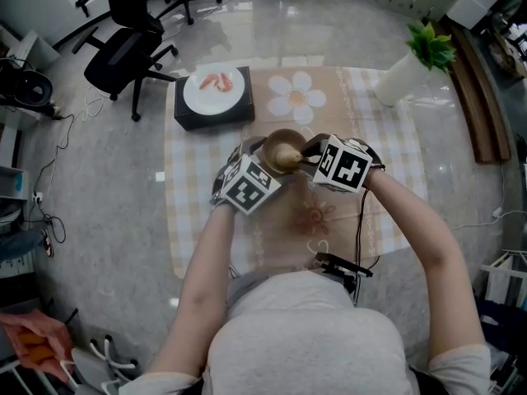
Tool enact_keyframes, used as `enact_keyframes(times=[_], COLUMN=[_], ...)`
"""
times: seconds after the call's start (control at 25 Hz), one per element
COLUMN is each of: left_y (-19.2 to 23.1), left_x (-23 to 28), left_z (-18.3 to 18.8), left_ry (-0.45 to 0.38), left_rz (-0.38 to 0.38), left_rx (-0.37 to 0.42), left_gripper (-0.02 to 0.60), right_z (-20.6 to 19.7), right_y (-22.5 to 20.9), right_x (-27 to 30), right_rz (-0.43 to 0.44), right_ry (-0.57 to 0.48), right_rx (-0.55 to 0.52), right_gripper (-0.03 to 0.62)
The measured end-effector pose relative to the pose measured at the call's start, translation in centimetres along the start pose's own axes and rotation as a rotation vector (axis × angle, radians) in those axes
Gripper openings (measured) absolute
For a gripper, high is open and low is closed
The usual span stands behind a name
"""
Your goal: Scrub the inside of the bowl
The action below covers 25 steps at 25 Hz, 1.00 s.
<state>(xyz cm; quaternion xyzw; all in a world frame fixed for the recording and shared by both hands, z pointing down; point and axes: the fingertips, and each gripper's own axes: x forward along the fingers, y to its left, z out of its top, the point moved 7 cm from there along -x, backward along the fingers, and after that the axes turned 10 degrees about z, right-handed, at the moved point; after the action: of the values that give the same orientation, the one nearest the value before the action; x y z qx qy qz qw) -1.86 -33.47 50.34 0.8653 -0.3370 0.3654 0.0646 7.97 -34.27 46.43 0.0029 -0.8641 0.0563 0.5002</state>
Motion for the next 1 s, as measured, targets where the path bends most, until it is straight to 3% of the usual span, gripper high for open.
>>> enact_keyframes(times=[0.28, 0.52, 0.72, 1.0], left_y=[-0.1, 0.0, 0.0, -0.1], left_x=[0.0, 0.0, 0.0, -0.1], left_z=[0.0, 0.0, -0.1, -0.3], left_ry=[0.003, 0.004, 0.008, 0.016], left_rz=[0.001, 0.002, 0.004, -0.001], left_rx=[0.001, 0.001, 0.004, 0.011], left_gripper=[0.43, 0.43, 0.43, 0.43], right_z=[0.5, 0.6, -0.2, -1.7], right_y=[-0.6, -2.2, -3.5, -3.9], right_x=[0.6, 0.6, 0.0, -1.6], right_rz=[0.031, -0.036, -0.154, -0.227], right_ry=[-0.203, -0.345, -0.36, -0.364], right_rx=[0.265, 0.464, 0.517, 0.566], right_gripper=[0.061, 0.061, 0.061, 0.061])
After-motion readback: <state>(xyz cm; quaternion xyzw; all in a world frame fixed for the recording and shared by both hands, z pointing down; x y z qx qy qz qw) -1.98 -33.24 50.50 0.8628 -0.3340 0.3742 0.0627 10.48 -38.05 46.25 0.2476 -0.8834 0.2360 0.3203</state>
